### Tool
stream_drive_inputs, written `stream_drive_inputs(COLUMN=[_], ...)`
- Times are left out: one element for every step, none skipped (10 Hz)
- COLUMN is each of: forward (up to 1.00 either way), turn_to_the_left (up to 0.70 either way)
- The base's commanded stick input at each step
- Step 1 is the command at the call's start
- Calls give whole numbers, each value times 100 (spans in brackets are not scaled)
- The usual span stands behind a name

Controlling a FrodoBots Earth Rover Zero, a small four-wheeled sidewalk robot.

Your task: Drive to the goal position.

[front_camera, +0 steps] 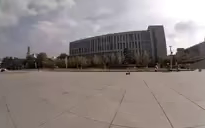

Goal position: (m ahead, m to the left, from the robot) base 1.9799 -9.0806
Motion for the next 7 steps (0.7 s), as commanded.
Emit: stream_drive_inputs(forward=[0,0,0,0,0,0,0], turn_to_the_left=[-70,-52,-11,-10,-34,-70,-70])
